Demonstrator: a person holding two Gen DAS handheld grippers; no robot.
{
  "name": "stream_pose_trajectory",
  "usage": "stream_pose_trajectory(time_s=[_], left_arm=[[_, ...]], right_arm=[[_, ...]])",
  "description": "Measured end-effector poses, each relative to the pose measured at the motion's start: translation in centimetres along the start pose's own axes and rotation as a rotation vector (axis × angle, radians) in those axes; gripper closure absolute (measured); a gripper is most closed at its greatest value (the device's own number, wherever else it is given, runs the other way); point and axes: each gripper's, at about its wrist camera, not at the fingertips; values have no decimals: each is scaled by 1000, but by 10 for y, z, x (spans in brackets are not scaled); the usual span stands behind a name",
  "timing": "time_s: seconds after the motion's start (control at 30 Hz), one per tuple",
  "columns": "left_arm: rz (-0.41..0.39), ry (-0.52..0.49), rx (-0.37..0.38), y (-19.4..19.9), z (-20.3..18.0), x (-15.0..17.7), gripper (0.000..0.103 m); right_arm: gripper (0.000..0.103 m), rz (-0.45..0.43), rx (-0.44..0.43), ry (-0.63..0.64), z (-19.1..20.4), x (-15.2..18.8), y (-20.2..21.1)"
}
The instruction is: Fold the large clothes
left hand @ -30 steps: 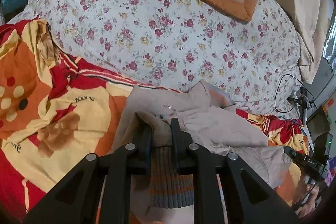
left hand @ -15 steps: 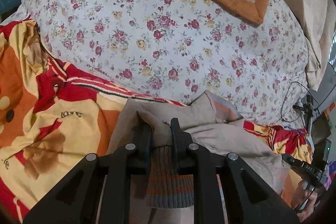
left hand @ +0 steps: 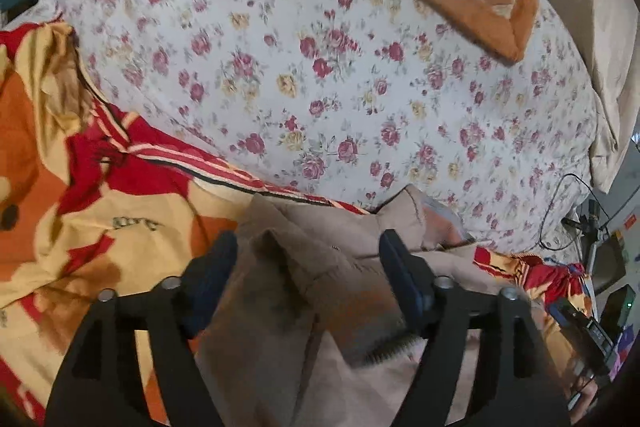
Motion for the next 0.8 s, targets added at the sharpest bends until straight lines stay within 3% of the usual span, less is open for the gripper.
stream_pose_trajectory(time_s=[0.13,0.3,0.37,0.43,0.47,0.53,0.6,0.7,0.8], left_arm=[[31,-121,11,27,-11,4,29],[161,-253,104,25,-28,22,29],[218,-284,102,6,-32,34,29],[246,-284,60,-12,-31,41,29],[249,-260,35,-23,-26,41,29],[231,-150,0,-40,-11,33,29],[220,-19,-48,-49,10,25,29],[192,51,-94,-41,31,19,29],[188,34,-100,-31,33,16,29]], right_arm=[[56,105,-224,116,33,6,28],[56,250,-343,321,87,34,12],[58,330,-271,395,100,49,-21],[58,396,-126,427,102,55,-62],[60,386,-79,413,99,51,-77],[59,261,6,368,95,29,-104],[58,197,57,361,96,15,-119],[55,210,-27,386,116,14,-114],[38,180,-111,541,146,30,-97]])
Point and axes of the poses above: each gripper's, at about its wrist camera, not at the fingertips, and y roughly against the way its jaws point, z to its left, x to its underside, and after that the axes turned 13 degrees about -z, right-handed
